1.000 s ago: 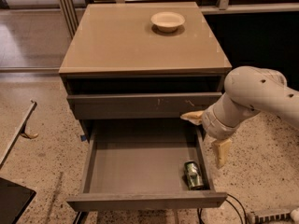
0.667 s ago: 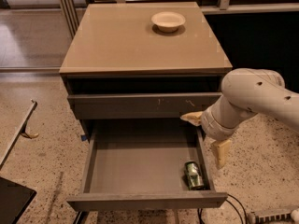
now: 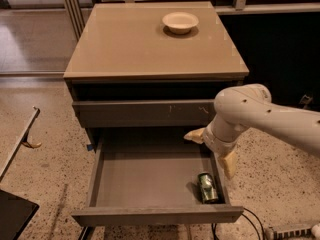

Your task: Pick green can from middle drawer and place on counter

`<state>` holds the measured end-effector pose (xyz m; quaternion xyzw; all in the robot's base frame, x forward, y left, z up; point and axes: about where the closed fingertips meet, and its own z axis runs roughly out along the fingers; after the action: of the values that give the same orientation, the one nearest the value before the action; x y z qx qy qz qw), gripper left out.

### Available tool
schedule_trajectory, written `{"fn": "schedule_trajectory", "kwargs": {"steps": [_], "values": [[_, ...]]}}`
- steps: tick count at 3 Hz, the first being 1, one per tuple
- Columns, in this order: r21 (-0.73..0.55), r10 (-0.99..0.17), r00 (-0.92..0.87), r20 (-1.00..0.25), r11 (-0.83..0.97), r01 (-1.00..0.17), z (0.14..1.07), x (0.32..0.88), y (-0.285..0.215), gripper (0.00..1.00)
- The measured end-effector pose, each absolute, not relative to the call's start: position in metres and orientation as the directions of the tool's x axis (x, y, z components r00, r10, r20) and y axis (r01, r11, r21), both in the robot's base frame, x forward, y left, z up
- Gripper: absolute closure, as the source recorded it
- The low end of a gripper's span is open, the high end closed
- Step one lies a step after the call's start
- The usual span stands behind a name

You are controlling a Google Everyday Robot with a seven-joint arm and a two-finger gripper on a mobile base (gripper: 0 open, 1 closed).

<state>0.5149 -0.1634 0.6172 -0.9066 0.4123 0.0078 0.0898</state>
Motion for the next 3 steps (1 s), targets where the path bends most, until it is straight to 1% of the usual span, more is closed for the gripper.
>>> {"fn": "schedule_trajectory", "kwargs": {"steps": [1, 2, 3], "values": [[-0.129, -0.657, 0.747, -0.1, -0.736, -0.665, 0.57, 0.529, -0.169, 0.0], [-0.15, -0.56, 0.815, -0.146, -0.802, -0.578, 0.53, 0.535, -0.178, 0.0], [-0.159, -0.495, 0.857, -0.144, -0.843, -0.514, 0.524, 0.534, -0.177, 0.0]]}}
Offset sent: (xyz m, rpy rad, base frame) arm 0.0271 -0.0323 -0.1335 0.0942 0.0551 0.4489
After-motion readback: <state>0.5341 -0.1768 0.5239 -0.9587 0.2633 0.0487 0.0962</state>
